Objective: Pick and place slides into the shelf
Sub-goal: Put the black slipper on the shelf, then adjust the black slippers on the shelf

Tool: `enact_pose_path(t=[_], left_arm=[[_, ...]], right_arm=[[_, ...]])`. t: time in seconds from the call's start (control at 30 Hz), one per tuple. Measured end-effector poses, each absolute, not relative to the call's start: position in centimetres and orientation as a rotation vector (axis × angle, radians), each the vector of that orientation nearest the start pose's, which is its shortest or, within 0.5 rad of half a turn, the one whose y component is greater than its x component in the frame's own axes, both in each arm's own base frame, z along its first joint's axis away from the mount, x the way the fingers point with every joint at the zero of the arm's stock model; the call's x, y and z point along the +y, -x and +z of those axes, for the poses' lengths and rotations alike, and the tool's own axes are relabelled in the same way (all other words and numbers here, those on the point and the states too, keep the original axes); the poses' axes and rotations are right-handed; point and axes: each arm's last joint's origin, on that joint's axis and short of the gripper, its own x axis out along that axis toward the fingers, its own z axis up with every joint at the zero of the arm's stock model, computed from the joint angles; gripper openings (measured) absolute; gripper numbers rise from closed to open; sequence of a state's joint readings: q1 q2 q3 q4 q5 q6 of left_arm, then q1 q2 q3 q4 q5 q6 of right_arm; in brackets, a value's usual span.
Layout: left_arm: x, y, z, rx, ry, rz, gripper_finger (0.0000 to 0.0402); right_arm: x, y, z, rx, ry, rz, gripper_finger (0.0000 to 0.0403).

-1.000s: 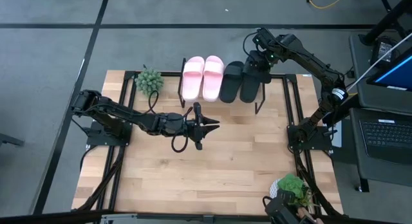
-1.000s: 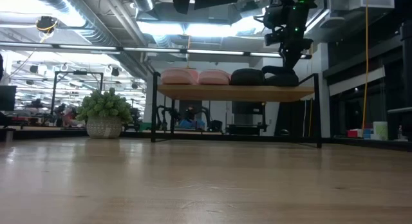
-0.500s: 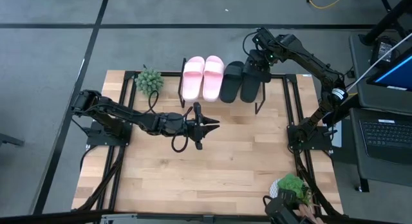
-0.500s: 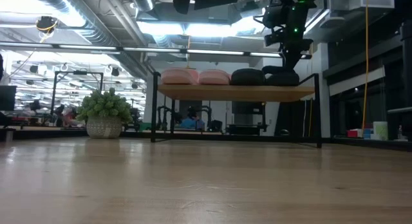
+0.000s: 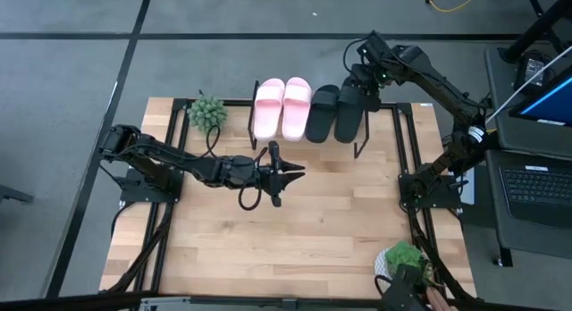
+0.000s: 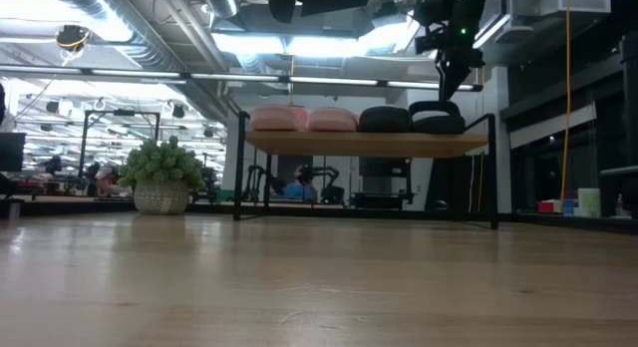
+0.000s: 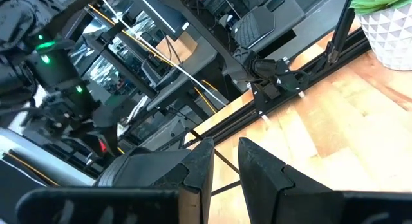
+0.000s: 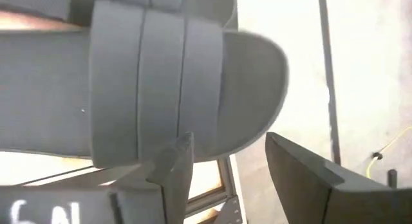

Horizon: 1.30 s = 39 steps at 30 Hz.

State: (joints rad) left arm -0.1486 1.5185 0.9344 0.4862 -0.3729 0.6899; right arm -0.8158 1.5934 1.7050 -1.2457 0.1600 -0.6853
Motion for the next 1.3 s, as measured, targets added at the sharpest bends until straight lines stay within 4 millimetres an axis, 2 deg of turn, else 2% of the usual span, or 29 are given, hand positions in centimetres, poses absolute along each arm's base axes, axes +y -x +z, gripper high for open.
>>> enact_pose_path(t=[0.23,0.43,0.57,0.7,0.8,0.93,1.1,1.2,1.3], left_arm=[[-4.0,-33.6,27.2,0.175,-0.713,0.18,0.0065],[-4.0,-33.6,27.2,0.176,-0.713,0.18,0.0065],[-4.0,-33.6,27.2,0.176,-0.713,0.18,0.0065],[-4.0,-33.6,27.2,0.175,-0.713,0.18,0.0065],[-4.0,-33.6,27.2,0.175,-0.713,0.18,0.0065],[-4.0,-33.6,27.2,0.176,-0.713,0.18,0.0065],[-4.0,-33.6,27.2,0.178,-0.712,0.186,0.0065],[-4.0,-33.6,27.2,0.178,-0.712,0.186,0.0065],[-4.0,-33.6,27.2,0.177,-0.712,0.185,0.0065]], right_arm=[[-22.1,-20.3,39.5,1.262,0.207,-0.495,0.0193],[-20.0,-20.1,41.6,1.252,0.133,-0.48,0.0186],[-17.9,-20.2,42.2,1.302,0.077,-0.436,0.0152],[-16.0,-21.0,42.6,1.283,0.057,-0.419,0.0075],[-14.1,-21.4,43.1,1.258,0.092,-0.375,0.0014],[-10.8,-21.9,43.9,1.2,0.114,-0.335,0.0008],[-6.3,-21.5,44.7,1.136,0.142,-0.378,0.0005],[-3.7,-21.7,43.6,1.142,0.167,-0.403,0.0004],[-1.3,-22.0,41.3,1.18,0.187,-0.425,0.0004]])
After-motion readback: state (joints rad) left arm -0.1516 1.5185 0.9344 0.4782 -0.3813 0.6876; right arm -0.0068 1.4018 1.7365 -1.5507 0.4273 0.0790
